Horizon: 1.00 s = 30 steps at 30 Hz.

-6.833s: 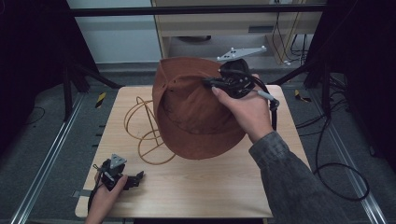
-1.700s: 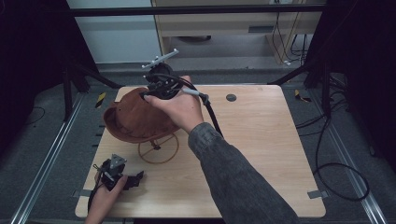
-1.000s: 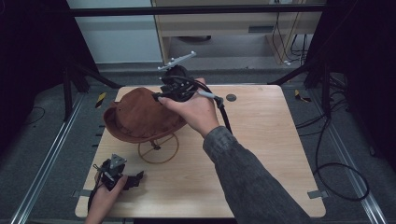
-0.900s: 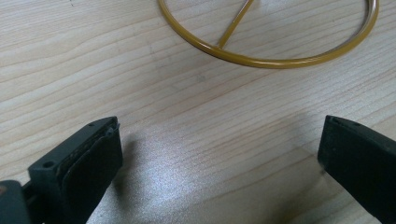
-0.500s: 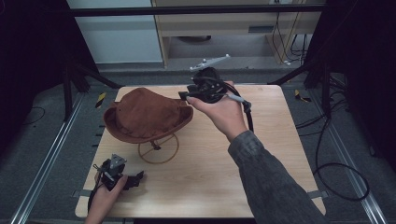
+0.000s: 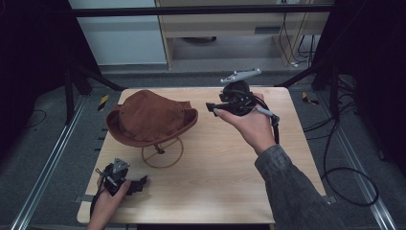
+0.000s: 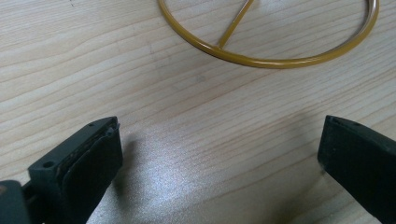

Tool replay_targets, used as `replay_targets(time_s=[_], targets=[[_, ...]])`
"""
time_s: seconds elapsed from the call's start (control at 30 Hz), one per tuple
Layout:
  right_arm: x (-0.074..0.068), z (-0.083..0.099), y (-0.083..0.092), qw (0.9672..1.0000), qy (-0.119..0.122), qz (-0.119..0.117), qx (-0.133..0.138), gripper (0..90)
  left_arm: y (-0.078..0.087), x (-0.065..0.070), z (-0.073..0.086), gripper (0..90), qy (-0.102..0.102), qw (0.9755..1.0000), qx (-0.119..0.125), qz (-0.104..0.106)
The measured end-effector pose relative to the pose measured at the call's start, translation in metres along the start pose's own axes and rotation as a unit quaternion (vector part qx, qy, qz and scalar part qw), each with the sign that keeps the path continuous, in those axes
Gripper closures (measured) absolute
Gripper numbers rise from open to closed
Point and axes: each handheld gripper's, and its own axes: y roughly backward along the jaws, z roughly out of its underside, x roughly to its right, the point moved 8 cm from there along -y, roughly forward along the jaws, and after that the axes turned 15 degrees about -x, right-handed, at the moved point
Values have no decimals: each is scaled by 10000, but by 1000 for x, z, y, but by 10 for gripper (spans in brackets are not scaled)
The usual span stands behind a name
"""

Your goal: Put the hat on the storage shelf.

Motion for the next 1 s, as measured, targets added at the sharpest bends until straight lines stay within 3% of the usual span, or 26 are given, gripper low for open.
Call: replay_targets(time_s=[0.3, 0.47, 0.7, 1.0], targets=[[15, 40, -8, 9998, -166, 140, -16, 225, 0, 0, 0, 0, 2, 10000, -11, 12], [21, 67, -21, 9994, -196, 212, -163, 152, 0, 0, 0, 0, 5, 10000, -10, 12], [27, 112, -46, 9988, -273, 189, -349, 121, 0, 0, 0, 0, 18, 10000, 1, 13], [31, 165, -79, 9942, -258, 371, -977, 140, 0, 0, 0, 0, 13, 10000, 1, 13]])
